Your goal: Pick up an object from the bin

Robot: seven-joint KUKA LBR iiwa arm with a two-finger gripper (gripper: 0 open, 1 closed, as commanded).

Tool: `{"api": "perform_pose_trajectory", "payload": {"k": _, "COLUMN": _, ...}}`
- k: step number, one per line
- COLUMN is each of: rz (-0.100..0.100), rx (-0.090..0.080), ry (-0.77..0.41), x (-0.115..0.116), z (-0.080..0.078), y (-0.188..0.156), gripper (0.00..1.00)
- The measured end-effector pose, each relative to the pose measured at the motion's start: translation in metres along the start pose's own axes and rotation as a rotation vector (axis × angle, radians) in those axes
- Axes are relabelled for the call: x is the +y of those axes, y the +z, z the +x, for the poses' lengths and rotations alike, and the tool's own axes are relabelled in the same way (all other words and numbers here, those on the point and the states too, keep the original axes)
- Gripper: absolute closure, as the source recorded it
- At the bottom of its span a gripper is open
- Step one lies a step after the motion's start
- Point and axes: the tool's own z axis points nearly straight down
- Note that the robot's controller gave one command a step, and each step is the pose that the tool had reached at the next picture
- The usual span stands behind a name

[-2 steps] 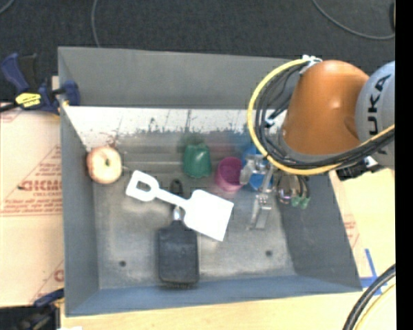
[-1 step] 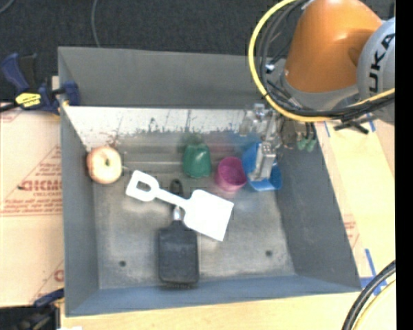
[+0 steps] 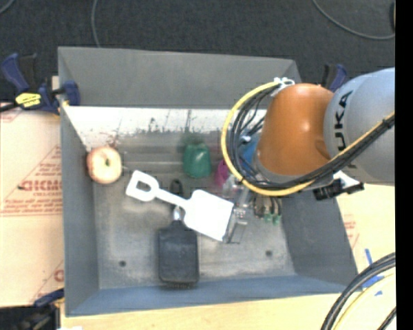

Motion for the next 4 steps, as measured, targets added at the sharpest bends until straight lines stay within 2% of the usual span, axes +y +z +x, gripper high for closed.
{"api": "perform_pose_trajectory", "payload": {"k": 1, "rz": 0.003, "rx": -0.032, "ry": -0.249, "x": -0.018, "z": -0.074, "y": -0.028, "gripper": 0.00}}
{"api": "perform_pose_trajectory", "payload": {"k": 2, "rz": -0.001, "rx": 0.007, "ry": -0.210, "x": -0.010, "z": -0.012, "y": 0.063, "gripper": 0.00}}
{"api": "perform_pose_trajectory", "payload": {"k": 3, "rz": -0.001, "rx": -0.040, "ry": -0.189, "x": -0.006, "z": -0.043, "y": 0.054, "gripper": 0.00}}
{"api": "perform_pose_trajectory", "payload": {"k": 4, "rz": -0.002, "rx": -0.008, "ry": -0.128, "x": -0.008, "z": -0.021, "y": 0.112, "gripper": 0.00}}
